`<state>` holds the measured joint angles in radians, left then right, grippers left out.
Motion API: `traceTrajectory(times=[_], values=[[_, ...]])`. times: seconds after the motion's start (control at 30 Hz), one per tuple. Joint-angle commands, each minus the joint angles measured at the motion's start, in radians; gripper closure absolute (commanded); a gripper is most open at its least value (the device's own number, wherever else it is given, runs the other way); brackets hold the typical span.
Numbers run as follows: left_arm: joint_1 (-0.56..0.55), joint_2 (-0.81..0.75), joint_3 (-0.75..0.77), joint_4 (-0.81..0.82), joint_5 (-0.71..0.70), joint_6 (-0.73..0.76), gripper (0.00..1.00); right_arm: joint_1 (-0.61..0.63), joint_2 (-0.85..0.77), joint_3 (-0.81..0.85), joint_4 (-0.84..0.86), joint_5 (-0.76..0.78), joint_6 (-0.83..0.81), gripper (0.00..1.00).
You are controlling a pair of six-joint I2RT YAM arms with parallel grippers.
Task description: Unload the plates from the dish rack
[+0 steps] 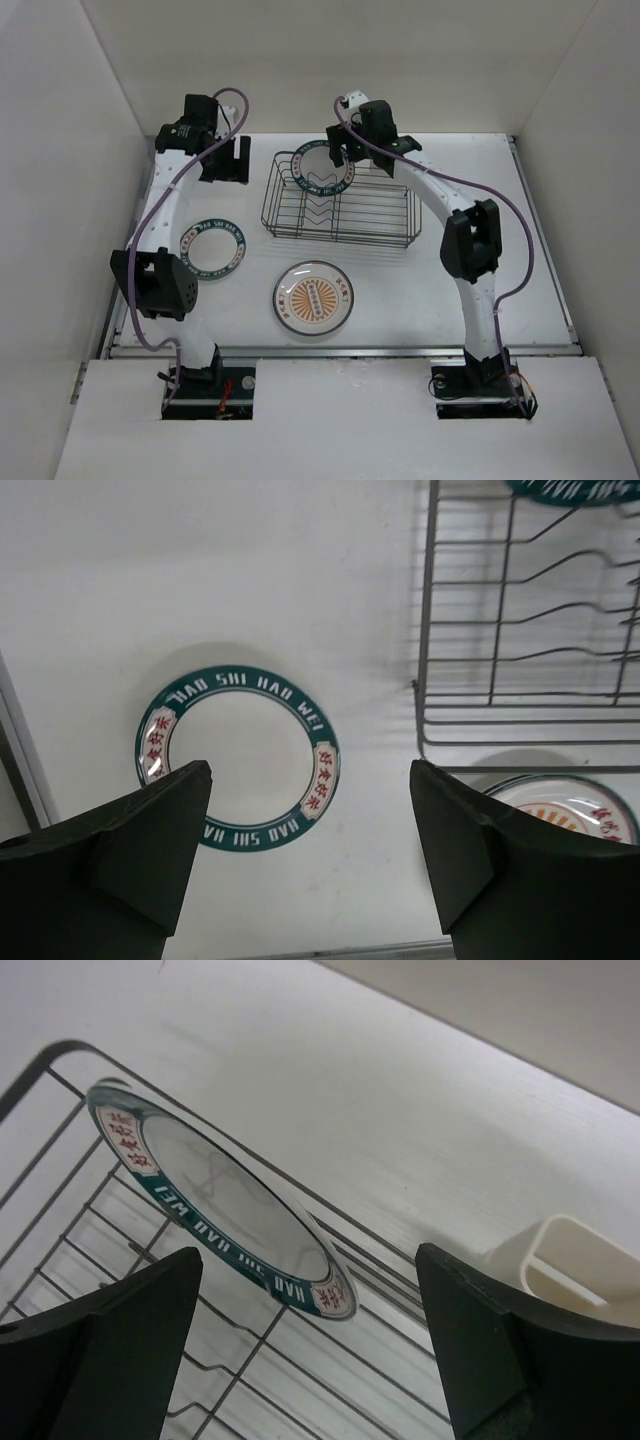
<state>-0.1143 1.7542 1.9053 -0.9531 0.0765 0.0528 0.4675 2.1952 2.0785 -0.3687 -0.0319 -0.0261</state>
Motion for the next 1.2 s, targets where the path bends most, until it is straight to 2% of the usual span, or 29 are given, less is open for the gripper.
traceTrajectory(times=[0.0,0.03,0.17,0.2,0.4,0.43,0.6,0.97,1.17], values=[[0.001,-0.044,-0.081,0.023,-0.046,0.048,0.22,-0.013,0.03,0.087,0.1,-0.173,-0.037,0.08],[0.001,-0.044,-0.1,0.024,-0.046,0.058,0.22,-0.013,0.058,0.098,0.109,-0.189,-0.037,0.1],[0.001,-0.042,-0.178,0.062,-0.073,0.068,0.22,-0.013,0.09,0.098,0.142,-0.207,-0.046,0.34],[0.01,-0.042,-0.178,0.062,-0.084,0.068,0.22,-0.013,0.09,0.098,0.142,-0.207,-0.046,0.44],[0.01,-0.018,-0.178,0.051,-0.084,0.068,0.22,-0.013,0.055,0.062,0.152,-0.206,-0.096,0.72],[0.01,-0.018,-0.178,0.051,-0.07,0.068,0.22,-0.013,0.043,0.051,0.152,-0.206,-0.107,0.83],[0.01,0.002,-0.163,0.039,-0.028,0.068,0.22,-0.013,-0.014,-0.001,0.172,-0.12,-0.189,1.0],[0.01,0.002,-0.14,0.028,0.042,0.058,0.22,-0.013,-0.199,-0.103,0.304,0.027,-0.271,1.0],[0.01,-0.021,-0.081,-0.002,0.112,0.084,0.22,-0.004,-0.302,-0.127,0.265,-0.006,-0.227,1.0]])
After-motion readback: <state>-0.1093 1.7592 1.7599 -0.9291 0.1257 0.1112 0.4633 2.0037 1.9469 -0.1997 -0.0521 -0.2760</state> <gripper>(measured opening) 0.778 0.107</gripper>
